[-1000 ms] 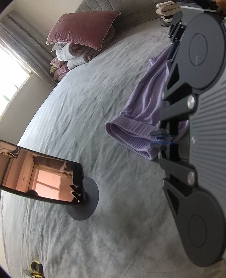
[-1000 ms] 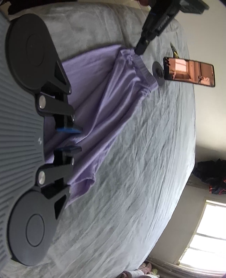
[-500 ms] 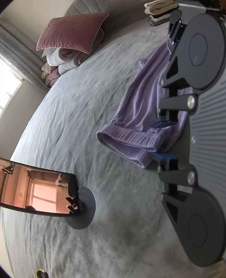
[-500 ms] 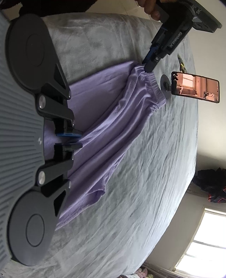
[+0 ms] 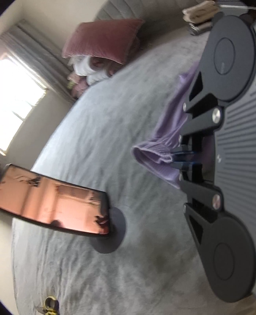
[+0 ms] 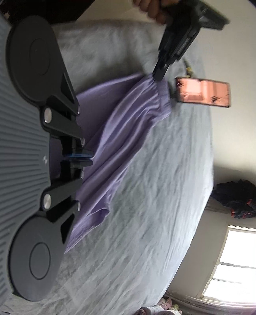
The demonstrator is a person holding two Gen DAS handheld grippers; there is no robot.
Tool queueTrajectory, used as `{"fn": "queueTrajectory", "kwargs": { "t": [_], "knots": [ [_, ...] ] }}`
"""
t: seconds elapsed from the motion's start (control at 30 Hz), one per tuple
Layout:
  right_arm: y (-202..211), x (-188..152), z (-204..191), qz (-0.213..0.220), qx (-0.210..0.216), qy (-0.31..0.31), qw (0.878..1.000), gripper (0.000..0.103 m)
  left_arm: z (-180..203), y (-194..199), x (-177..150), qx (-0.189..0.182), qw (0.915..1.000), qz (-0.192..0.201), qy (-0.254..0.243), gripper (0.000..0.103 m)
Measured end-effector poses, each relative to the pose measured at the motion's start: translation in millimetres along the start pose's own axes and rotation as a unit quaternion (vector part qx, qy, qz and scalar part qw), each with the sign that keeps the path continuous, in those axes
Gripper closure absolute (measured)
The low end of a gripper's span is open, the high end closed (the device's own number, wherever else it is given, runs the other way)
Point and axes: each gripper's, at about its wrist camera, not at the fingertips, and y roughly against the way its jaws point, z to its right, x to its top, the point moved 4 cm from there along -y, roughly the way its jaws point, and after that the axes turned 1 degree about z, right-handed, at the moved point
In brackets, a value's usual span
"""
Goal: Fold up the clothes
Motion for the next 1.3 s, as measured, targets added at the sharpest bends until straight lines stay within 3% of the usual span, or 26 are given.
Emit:
{"fn": "queueTrajectory", "kwargs": {
  "t": [0.2, 0.37, 0.47, 0.6, 0.67, 0.77, 0.87, 0.9, 0.97, 1.1, 1.3],
  "knots": [
    [21.0, -1.7, -22.6, 0.001, 0.026, 0.027, 0.999, 0.101, -6.2, -3.3, 1.7, 0.029, 0.9996, -0.002, 0.004, 0.097],
    [8.6, -20.0, -38.3, -0.027, 0.038, 0.05, 0.998, 0.101, -6.7, -15.2, -4.1, 0.066, 0.9971, -0.03, -0.02, 0.097],
    [-1.3, -30.7, -42.2, -0.038, 0.038, 0.045, 0.998, 0.101, -2.7, -16.7, -5.8, 0.076, 0.996, -0.027, -0.039, 0.094],
    [-1.3, -31.6, -40.4, -0.04, 0.04, 0.024, 0.998, 0.098, 1.1, -13.6, -4.4, 0.095, 0.9939, -0.001, -0.057, 0.069],
    [2.0, -28.7, -37.7, -0.04, 0.045, 0.011, 0.998, 0.091, 4.7, -8.1, -1.0, 0.106, 0.992, 0.023, -0.064, 0.064],
    [7.0, -24.1, -33.7, -0.041, 0.053, -0.008, 0.998, 0.088, 11.3, 0.5, 4.5, 0.114, 0.989, 0.062, -0.072, 0.056],
    [13.2, -16.3, -16.4, -0.026, 0.054, -0.046, 0.997, 0.083, 21.0, 4.4, 6.0, 0.098, 0.988, 0.083, -0.085, 0.056],
    [15.4, -13.3, -9.1, -0.019, 0.053, -0.061, 0.997, 0.071, 25.2, 3.5, 5.3, 0.089, 0.9884, 0.084, -0.09, 0.056],
    [19.9, -7.3, 5.6, -0.006, 0.052, -0.09, 0.995, 0.061, 33.8, -2.6, 3.2, 0.071, 0.9896, 0.077, -0.098, 0.056],
    [11.2, 6.4, 40.2, 0.005, 0.036, -0.128, 0.991, 0.061, 51.9, -23.9, -5.5, 0.053, 0.9892, 0.052, -0.127, 0.056],
    [-21.4, 10.3, 93.2, -0.009, 0.027, -0.197, 0.98, 0.061, 64.2, -51.2, -17.7, 0.07, 0.9803, 0.03, -0.182, 0.056]
  ]
}}
